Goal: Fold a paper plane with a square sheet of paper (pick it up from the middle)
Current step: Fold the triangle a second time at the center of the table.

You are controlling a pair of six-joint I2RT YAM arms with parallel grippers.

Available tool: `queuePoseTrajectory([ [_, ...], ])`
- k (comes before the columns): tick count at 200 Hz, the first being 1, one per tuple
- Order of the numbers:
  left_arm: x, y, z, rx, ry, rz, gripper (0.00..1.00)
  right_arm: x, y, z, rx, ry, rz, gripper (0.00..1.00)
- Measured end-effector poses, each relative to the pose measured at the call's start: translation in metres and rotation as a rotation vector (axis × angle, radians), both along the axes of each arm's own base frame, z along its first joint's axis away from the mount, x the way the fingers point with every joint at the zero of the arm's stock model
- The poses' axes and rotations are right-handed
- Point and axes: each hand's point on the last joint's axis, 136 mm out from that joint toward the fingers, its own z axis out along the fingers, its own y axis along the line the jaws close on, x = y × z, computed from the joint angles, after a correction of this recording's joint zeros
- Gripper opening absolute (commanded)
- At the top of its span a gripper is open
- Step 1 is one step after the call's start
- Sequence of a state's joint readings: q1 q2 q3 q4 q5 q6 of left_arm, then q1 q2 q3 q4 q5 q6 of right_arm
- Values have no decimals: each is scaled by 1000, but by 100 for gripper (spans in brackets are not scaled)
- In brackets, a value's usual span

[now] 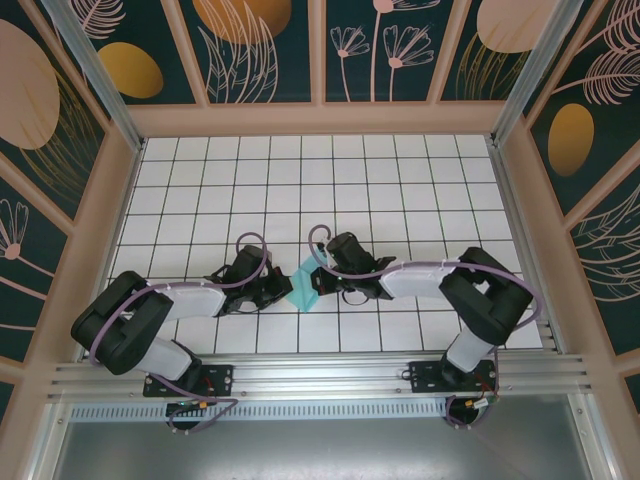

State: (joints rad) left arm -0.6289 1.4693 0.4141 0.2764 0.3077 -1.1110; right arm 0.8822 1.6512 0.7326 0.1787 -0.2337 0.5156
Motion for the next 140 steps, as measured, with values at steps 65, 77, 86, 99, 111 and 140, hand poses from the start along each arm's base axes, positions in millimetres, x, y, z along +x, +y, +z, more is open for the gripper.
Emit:
queuePoseTrajectory([
  [65,0,0,1,11,0,-9,6,-7,3,-11,-9,33,44,0],
  [77,0,0,0,13,-2,-12,6,-7,3,-11,-9,34,46,0],
  [86,0,0,0,13,-3,-13,6,-7,3,-12,-11,34,46,0],
  [99,0,0,1,13,-4,-14,6,-6,4,-12,-15,28,53,0],
  [111,0,0,1,13,-4,-14,6,-5,4,-13,-25,18,54,0],
  [140,0,0,0,16,-5,-17,6,0,5,-12,-39,-4,60,0],
])
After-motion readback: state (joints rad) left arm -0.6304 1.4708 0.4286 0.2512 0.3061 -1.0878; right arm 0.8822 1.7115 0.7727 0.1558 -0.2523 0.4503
